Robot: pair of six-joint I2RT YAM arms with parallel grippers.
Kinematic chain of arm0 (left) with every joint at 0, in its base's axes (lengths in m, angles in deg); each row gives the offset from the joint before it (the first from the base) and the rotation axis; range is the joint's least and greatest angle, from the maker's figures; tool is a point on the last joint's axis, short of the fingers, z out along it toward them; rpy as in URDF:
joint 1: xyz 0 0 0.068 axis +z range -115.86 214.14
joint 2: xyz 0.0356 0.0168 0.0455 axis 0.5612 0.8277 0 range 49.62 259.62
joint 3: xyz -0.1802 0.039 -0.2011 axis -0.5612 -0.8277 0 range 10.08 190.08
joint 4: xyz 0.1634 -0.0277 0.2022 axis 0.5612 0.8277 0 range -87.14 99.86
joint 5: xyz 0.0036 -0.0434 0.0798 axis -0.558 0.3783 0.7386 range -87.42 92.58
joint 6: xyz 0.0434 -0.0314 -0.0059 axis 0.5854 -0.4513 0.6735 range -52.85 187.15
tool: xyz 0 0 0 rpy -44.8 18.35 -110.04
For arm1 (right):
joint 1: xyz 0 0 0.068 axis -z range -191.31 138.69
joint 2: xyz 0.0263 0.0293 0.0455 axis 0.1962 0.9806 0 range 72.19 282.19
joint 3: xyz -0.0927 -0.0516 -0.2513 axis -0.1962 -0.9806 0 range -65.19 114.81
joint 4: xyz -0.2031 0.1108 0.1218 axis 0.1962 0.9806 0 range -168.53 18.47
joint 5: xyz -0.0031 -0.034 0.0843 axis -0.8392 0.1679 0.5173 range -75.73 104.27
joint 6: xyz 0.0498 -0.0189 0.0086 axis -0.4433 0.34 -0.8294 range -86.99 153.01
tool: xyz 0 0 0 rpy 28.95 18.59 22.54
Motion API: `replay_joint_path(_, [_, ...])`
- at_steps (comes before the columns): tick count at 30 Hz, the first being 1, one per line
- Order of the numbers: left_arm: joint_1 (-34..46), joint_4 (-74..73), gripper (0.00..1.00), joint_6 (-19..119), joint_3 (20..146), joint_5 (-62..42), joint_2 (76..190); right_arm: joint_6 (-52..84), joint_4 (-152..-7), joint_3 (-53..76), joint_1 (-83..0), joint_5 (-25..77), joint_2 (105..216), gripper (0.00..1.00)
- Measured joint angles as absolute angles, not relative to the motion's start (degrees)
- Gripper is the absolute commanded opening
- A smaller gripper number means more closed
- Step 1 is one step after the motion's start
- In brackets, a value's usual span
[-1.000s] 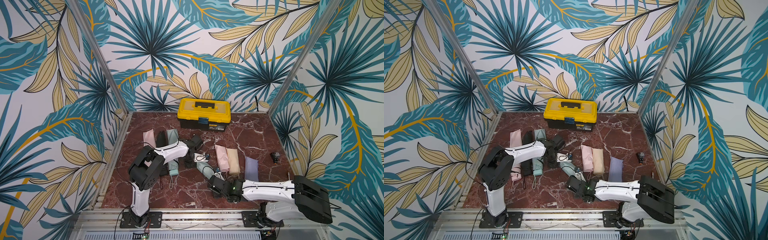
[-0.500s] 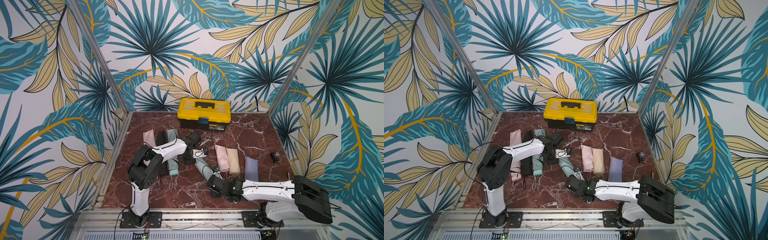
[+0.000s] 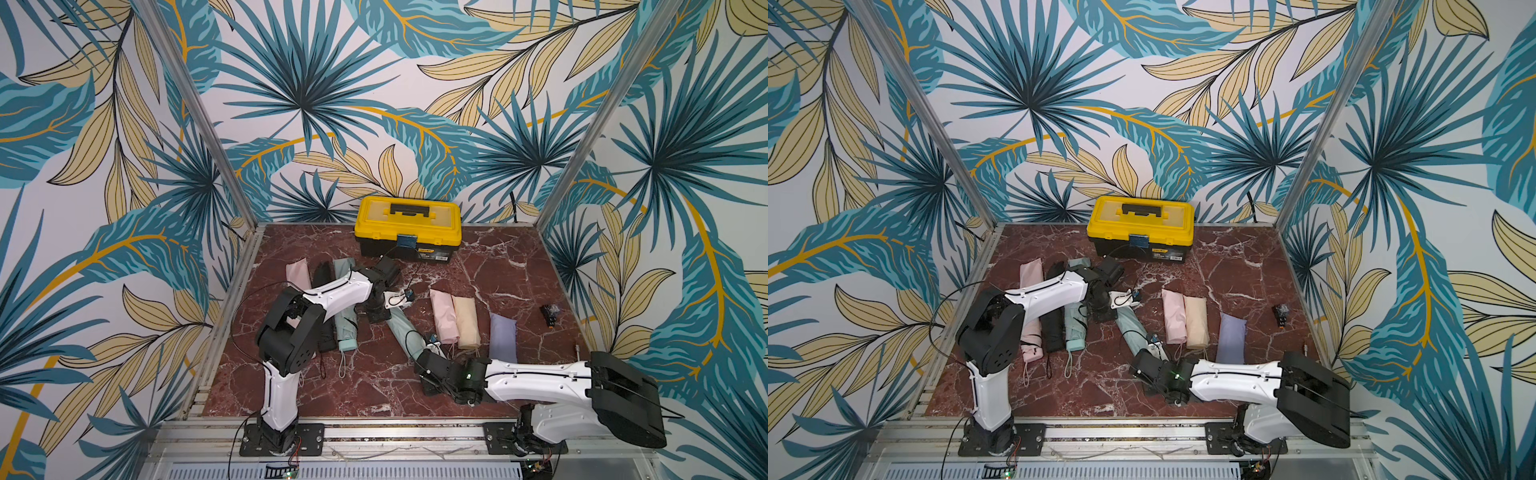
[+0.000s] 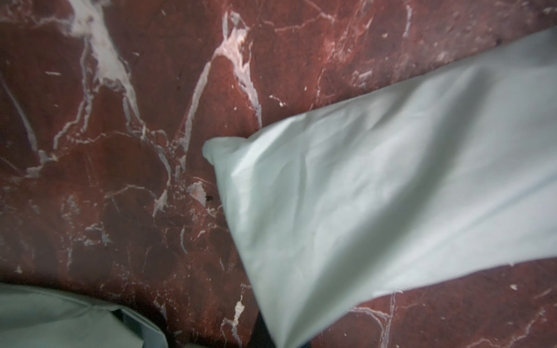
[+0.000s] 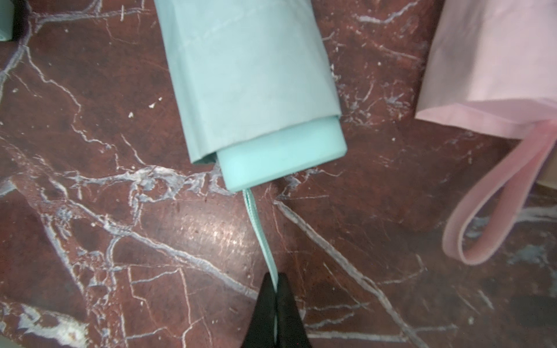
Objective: Take umbrellas out of sleeves
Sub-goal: Take out the umbrella from the umbrella sleeve.
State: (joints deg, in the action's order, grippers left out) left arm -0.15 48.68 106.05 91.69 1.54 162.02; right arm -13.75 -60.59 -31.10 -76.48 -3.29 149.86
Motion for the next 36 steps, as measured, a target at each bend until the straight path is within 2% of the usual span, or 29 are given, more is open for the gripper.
replay_joint_path(36, [3.04,48.79,0.0,110.22,99.45,4.78,168.11,-17.99,-68.05,-37.35,-76.57,1.6,146.27,0.0])
